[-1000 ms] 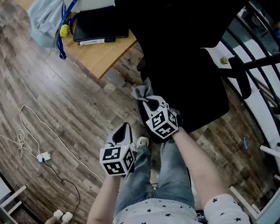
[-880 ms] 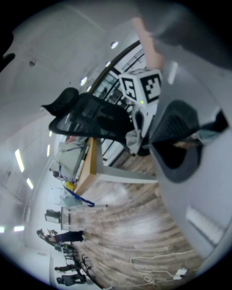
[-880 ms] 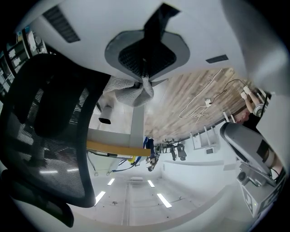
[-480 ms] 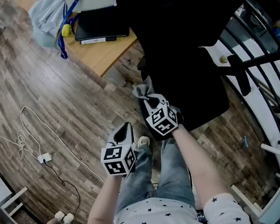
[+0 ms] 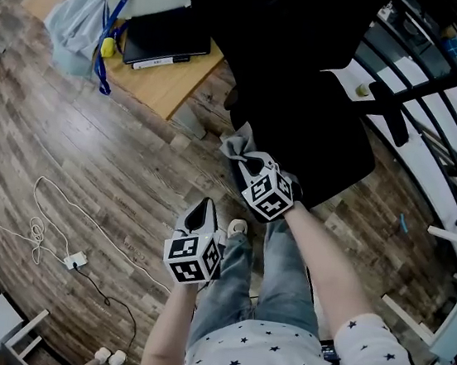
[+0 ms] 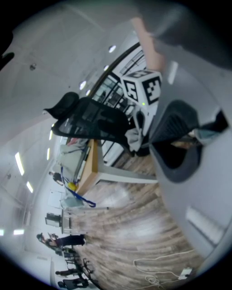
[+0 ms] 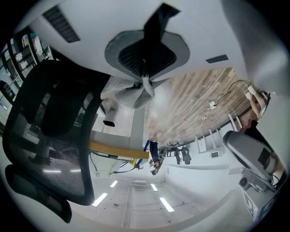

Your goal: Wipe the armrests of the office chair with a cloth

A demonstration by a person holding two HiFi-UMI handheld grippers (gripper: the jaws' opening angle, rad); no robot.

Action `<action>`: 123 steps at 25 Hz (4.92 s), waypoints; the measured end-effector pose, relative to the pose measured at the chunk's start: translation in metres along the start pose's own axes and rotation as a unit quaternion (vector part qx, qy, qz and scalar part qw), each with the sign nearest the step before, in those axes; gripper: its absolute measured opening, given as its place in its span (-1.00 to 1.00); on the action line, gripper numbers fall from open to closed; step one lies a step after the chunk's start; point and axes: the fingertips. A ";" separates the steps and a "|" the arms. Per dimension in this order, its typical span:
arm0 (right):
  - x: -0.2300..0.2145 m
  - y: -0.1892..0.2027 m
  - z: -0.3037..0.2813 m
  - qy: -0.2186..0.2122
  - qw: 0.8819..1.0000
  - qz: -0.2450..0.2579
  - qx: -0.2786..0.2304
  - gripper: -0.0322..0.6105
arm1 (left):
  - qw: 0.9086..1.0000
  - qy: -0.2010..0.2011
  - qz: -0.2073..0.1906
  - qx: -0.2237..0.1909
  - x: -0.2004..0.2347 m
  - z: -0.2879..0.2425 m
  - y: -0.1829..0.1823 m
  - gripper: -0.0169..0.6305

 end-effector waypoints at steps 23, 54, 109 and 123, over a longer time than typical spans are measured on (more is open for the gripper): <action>0.030 0.023 0.024 0.012 1.000 -0.014 -0.003 -0.81 | 0.999 0.032 -0.009 0.015 -0.013 -0.001 0.027 -0.93; 0.069 0.063 0.059 0.012 1.000 0.013 0.007 -0.81 | 1.000 0.025 -0.007 0.010 -0.034 0.039 0.074 -0.93; 0.132 0.128 0.145 0.044 0.999 0.016 0.005 -0.81 | 0.999 0.034 -0.029 -0.019 -0.095 0.111 0.137 -0.93; 0.176 0.106 0.224 0.073 0.994 -0.019 -0.075 -0.81 | 0.998 0.043 -0.043 -0.035 -0.118 0.151 0.147 -0.93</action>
Point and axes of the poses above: the fingertips, and each gripper's own axes: z backward along the fingers, x to its left, y out of its underside, and after that the axes turned 4 degrees about -y, right-handed
